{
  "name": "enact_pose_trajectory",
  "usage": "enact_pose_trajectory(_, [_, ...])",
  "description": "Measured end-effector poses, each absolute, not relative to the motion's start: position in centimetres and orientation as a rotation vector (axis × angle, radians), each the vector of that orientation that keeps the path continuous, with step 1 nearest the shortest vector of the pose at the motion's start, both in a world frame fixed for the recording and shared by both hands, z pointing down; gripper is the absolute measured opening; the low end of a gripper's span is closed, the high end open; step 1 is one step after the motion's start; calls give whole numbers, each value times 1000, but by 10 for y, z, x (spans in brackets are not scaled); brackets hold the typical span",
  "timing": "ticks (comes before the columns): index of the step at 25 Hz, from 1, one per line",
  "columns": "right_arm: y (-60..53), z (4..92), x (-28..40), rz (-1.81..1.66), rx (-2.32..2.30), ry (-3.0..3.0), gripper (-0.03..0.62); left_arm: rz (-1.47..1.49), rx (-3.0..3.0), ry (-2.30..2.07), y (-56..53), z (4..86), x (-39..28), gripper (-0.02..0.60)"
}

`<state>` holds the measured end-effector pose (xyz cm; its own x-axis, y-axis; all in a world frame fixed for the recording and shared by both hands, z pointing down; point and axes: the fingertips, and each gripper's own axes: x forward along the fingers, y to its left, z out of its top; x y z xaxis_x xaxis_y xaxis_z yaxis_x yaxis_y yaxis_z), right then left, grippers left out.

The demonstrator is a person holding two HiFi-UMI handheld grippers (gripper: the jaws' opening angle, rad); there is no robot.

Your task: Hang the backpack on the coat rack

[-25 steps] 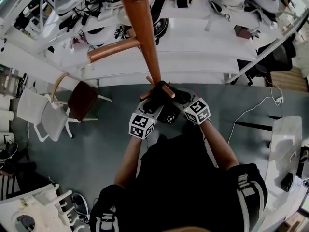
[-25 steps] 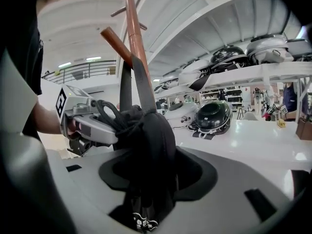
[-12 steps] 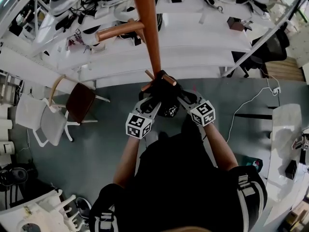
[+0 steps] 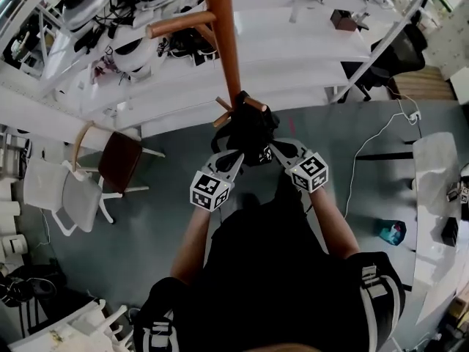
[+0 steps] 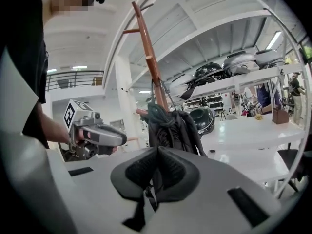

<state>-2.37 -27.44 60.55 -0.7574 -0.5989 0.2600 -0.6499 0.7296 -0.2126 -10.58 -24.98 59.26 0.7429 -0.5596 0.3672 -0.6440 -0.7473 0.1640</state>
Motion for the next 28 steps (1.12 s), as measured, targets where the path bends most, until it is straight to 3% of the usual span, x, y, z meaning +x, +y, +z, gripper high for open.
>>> enact_pose_trajectory(28, [-232, 614, -49, 313, 988, -2678, 14, 403, 2691, -850, -217, 596, -116, 23])
